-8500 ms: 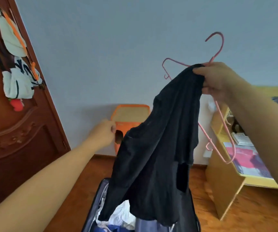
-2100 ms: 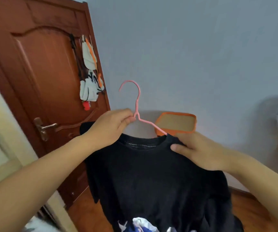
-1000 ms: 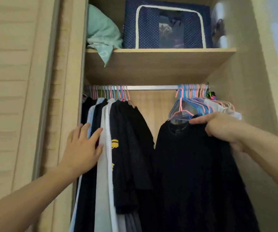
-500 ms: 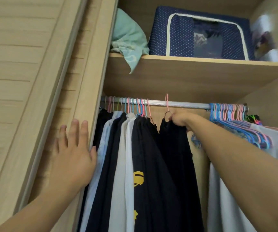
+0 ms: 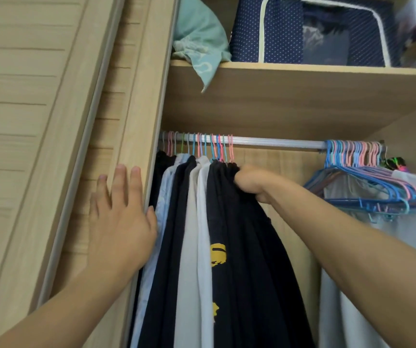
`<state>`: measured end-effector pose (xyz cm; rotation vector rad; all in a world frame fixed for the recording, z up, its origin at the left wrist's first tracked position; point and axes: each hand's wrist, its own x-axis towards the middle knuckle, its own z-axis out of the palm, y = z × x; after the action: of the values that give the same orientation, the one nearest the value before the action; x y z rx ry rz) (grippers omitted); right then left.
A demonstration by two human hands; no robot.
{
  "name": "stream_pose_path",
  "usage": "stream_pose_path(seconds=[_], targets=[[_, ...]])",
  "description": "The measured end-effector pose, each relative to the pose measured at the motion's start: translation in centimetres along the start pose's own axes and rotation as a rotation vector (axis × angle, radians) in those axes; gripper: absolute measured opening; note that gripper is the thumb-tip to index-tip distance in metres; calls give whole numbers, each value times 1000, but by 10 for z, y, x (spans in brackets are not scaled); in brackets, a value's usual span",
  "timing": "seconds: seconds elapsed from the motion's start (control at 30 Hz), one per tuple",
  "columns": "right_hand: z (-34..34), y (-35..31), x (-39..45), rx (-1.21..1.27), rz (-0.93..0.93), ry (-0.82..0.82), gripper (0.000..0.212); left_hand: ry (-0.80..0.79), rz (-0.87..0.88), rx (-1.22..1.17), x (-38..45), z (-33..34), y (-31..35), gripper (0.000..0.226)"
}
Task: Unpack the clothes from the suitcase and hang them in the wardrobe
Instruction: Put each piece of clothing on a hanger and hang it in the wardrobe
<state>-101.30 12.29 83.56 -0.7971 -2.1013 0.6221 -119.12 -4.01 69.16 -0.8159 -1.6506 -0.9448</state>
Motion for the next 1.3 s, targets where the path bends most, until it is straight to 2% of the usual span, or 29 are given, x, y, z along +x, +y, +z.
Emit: stream_pose_path(seconds=[0.07, 0.17, 0.23, 0.3, 0.33, 0.37, 0.43, 0.5, 0.57, 0.67, 0.83, 0.93, 1.03, 1.3], targets=[[19, -16, 12, 6, -54, -80, 56, 7, 11, -5, 1, 0, -1, 72], [27, -21, 1, 79, -94, -134, 50, 1, 13, -14, 2, 0, -3, 70], [17, 0, -11, 186, -138, -277, 51, 11, 16, -12, 0, 0, -3, 70], [0, 31, -30, 234, -185, -390, 62, 31, 9, -21, -3, 2, 1, 72], [-13, 48, -34, 121, -192, -316, 65, 42, -15, -27, -4, 3, 4, 72], [-28, 65, -36, -105, -207, -147, 62, 47, -46, -31, -6, 4, 7, 72], [-67, 101, -34, -744, -249, 307, 42, 50, -74, -28, -8, 3, 14, 70], [-109, 132, -38, -1144, -188, 600, 32, 46, -75, -21, -10, 3, 16, 68], [-142, 149, -48, -1412, -48, 734, 27, 32, -82, -31, -11, 2, 17, 70], [-166, 162, -58, -1595, 130, 751, 33, 34, -84, -24, -10, 1, 18, 70], [-168, 161, -52, -1641, 129, 745, 33, 44, -83, -27, -11, 1, 17, 70], [-161, 153, -49, -1487, 160, 704, 30, 31, -84, -30, -11, 0, 17, 70], [-152, 144, -39, -1247, 60, 695, 17, 32, -87, -22, -10, 0, 19, 70], [-143, 117, -26, -1206, -87, 788, 17, 31, -71, -19, -10, 1, 18, 70]])
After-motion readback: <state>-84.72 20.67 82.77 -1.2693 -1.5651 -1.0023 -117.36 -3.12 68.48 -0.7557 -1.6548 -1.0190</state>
